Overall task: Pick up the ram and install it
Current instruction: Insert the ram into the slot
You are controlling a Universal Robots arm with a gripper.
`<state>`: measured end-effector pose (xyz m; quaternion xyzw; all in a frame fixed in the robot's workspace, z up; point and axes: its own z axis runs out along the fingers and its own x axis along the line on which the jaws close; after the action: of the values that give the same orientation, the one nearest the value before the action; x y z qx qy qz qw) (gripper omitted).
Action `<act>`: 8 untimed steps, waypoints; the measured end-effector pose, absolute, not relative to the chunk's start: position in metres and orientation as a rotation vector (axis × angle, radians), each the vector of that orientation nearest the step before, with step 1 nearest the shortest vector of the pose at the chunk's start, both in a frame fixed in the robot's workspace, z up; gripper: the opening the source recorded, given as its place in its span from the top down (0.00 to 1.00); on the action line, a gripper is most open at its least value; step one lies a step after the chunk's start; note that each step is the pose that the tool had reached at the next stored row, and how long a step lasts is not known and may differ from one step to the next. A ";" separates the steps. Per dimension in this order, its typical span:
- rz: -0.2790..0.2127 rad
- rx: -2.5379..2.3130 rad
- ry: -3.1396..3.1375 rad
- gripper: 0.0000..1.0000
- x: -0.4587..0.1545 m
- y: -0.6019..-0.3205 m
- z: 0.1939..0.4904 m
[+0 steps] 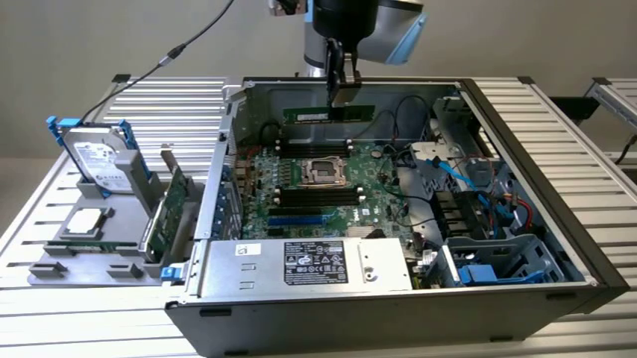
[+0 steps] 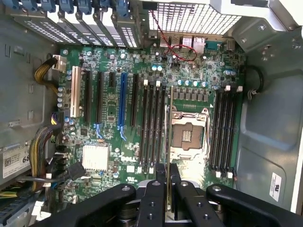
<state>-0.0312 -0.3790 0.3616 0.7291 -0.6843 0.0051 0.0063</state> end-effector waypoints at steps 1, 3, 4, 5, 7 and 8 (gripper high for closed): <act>0.018 2.281 -2.141 0.85 -0.032 -0.379 0.360; 0.018 2.281 -2.141 0.85 -0.036 -0.379 0.356; 0.018 2.281 -2.141 0.85 -0.037 -0.380 0.355; 0.018 2.281 -2.141 0.85 -0.039 -0.380 0.353; 0.018 2.281 -2.141 0.85 -0.041 -0.382 0.349; 0.018 2.281 -2.140 0.85 -0.041 -0.384 0.347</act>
<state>-0.0408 -0.3837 0.3474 0.7292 -0.6842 0.0057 0.0069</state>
